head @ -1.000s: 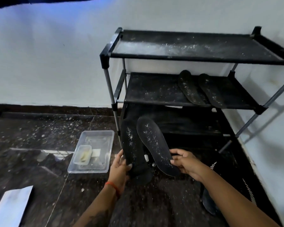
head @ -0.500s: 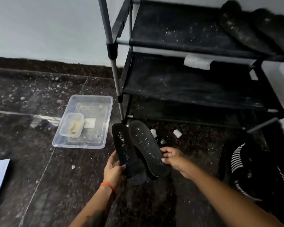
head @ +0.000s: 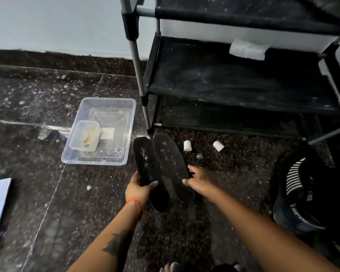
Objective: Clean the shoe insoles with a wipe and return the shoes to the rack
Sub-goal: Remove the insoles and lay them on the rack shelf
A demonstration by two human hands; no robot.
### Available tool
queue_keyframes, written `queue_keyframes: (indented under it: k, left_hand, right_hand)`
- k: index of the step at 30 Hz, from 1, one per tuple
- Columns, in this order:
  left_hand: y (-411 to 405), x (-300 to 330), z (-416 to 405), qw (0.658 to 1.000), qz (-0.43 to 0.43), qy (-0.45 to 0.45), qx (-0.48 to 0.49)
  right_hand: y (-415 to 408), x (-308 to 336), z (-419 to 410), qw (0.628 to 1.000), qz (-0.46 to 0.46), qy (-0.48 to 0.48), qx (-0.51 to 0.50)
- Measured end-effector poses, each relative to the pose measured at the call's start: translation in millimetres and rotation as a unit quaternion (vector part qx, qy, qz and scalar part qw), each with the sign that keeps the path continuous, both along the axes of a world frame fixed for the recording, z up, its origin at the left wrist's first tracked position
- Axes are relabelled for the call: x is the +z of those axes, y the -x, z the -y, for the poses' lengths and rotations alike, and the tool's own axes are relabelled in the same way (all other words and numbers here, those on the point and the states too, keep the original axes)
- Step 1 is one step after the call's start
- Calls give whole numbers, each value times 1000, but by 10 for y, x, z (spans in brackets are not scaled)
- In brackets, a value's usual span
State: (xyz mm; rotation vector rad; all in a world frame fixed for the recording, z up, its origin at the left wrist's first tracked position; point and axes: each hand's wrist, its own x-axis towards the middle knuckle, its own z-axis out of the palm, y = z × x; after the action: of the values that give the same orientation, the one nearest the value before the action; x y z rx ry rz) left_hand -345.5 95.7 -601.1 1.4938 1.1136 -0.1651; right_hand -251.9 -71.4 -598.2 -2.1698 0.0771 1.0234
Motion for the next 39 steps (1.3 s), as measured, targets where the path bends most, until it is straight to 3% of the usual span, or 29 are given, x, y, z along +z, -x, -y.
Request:
queue_keyframes:
  k: [5,9,15,22,28,30,33,39]
  left_hand:
    - [-43,508,57,979,-37,-128,-155]
    - [-116,1025,183,949,-5,-196,-246]
    - [-312,1922,469,878,70,-317,-352]
    - [-665,2834,948,812,195,-372,-405]
    - [-1249,3313,1305,769,275,-409,-407]
    - [-1493,3382,1398,760,279,-416,-415]
    - [-1839,3407,1507,754,277,-426,-417]
    - [-2447,3252,1748,789,246,-405,-391]
  right_hand:
    - [71,411,64,998,50,-1,25]
    - [123,949,204,985,166,2,48]
    - [110,1862,591,949,304,13,82]
    - [-191,2775,1235,892,440,57,84]
    - [-698,3343,1674,819,563,84,69]
    - [-905,3415,1796,810,576,94,60]
    - [-1203,3422,1933,823,557,105,31]
    - [-1751,3135,2073,855,474,207,-38]
